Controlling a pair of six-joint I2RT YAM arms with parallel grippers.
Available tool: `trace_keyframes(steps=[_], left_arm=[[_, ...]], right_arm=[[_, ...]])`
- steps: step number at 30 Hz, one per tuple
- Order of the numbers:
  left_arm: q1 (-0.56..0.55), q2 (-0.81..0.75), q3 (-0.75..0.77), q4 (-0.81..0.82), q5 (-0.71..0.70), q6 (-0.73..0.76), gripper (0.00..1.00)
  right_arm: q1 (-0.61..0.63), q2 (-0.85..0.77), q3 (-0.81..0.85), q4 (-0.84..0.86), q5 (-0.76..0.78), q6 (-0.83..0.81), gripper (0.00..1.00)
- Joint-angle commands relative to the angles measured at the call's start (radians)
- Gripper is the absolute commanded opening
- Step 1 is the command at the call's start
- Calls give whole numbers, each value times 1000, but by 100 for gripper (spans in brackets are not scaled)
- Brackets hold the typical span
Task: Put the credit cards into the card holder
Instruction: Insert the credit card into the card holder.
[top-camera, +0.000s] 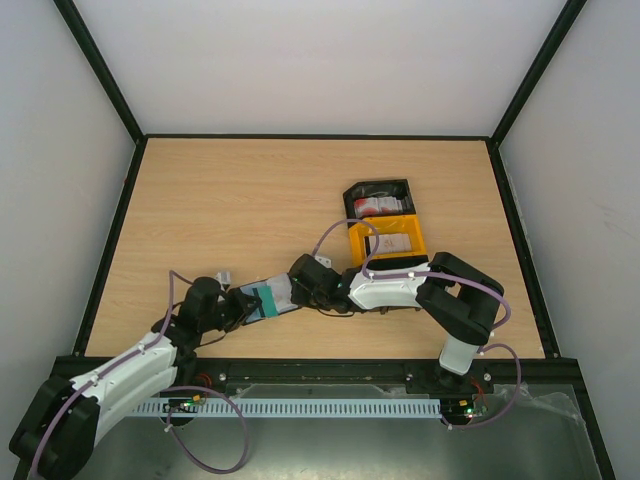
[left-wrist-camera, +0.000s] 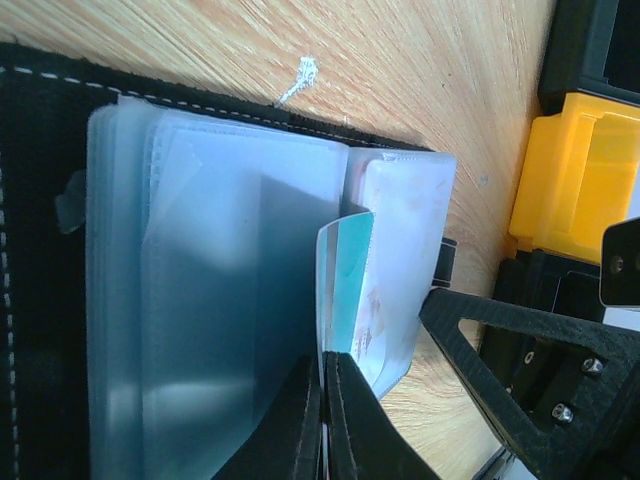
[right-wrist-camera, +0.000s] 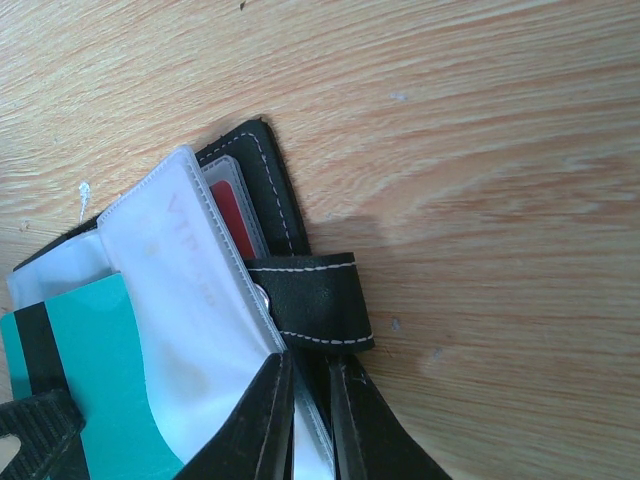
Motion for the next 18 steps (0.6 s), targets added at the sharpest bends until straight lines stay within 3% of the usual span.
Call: trace_keyframes(steps=[1, 18], left_arm=[[6, -6, -9, -132, 7, 2, 3], [65, 206, 73, 68, 8, 134, 3]], right_arm=[[-3, 49, -8, -77, 38, -11, 10], [-3, 44, -13, -18, -47, -84, 23]])
